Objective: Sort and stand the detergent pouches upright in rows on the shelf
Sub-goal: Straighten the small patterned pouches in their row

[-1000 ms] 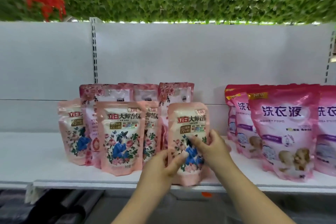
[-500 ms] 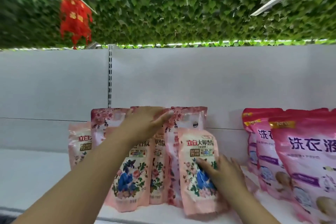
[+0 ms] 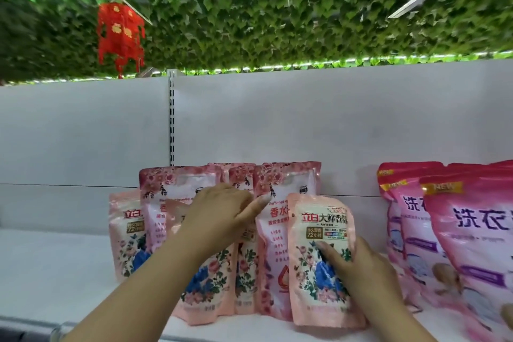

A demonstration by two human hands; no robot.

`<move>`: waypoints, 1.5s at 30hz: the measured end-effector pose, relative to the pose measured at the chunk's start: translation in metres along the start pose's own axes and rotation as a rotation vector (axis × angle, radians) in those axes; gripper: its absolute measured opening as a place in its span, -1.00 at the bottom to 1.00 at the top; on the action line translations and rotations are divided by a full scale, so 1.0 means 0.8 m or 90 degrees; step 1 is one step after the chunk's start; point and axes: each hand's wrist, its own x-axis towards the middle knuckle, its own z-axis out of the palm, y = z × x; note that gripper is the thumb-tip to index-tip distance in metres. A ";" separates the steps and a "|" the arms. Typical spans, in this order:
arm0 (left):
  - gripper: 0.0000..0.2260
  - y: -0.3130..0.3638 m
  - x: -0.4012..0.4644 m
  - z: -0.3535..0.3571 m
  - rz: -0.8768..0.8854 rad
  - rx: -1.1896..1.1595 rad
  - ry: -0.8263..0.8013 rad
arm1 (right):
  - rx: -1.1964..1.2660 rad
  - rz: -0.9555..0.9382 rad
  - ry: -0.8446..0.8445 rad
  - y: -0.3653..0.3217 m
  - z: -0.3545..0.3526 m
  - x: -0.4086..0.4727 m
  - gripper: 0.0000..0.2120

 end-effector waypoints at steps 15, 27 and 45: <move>-0.20 0.035 0.008 -0.008 -0.157 -0.109 0.019 | -0.150 0.087 -0.094 0.001 -0.034 0.040 -0.41; -0.37 0.041 0.004 0.013 -0.152 -0.068 0.077 | -0.271 0.085 -0.110 -0.001 -0.023 0.017 -0.35; -0.25 -0.116 0.013 -0.029 -0.221 -0.072 0.054 | -0.145 -0.516 -0.116 -0.171 -0.027 0.063 -0.26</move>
